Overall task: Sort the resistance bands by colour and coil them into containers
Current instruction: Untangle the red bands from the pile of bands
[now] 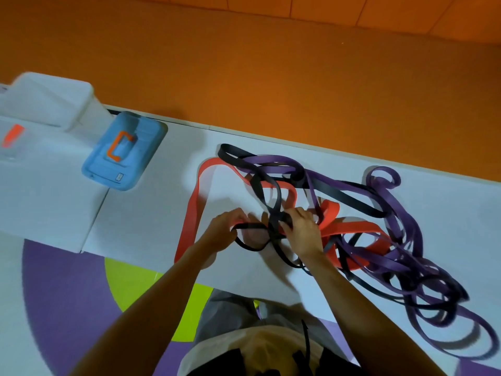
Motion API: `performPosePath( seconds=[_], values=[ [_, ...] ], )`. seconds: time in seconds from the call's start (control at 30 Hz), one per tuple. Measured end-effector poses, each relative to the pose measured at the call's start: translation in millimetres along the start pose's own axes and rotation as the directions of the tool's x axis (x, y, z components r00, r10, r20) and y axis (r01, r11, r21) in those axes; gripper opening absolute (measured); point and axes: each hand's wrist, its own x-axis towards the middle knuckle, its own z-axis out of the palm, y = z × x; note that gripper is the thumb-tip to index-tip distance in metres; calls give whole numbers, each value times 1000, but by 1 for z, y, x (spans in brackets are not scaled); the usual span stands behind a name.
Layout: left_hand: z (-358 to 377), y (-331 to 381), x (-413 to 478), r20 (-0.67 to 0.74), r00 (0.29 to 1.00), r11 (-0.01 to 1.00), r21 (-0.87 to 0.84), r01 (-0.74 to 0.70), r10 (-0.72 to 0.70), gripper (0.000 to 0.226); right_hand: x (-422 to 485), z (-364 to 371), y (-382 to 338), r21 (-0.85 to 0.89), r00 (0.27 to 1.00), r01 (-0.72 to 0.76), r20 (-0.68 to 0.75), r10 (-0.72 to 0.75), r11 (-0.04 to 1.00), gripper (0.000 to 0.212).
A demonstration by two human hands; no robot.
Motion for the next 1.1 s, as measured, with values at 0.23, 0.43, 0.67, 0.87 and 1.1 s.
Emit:
performPosePath(
  seconds=[0.23, 0.43, 0.67, 0.87, 1.1],
  values=[
    [8, -18, -10, 352, 936, 977, 200, -80, 4, 38, 16, -14, 15, 295, 983, -117, -104, 153, 948, 23],
    [-7, 17, 19, 198, 978, 975, 220, 26, -71, 45, 14, -22, 7, 422, 992, -103, -23, 124, 901, 20],
    [1, 70, 59, 71, 987, 978, -144, 150, -141, 33, 12, -35, 3, 575, 989, -120, -2, 148, 809, 20],
    [20, 85, 74, 123, 944, 928, -183, 325, -306, 53, 21, -51, 13, 710, 981, -109, -37, 191, 696, 10],
    [14, 68, 58, 167, 861, 751, -430, 502, -480, 33, 40, -60, 40, 754, 872, -162, -193, 450, 637, 17]
  ],
)
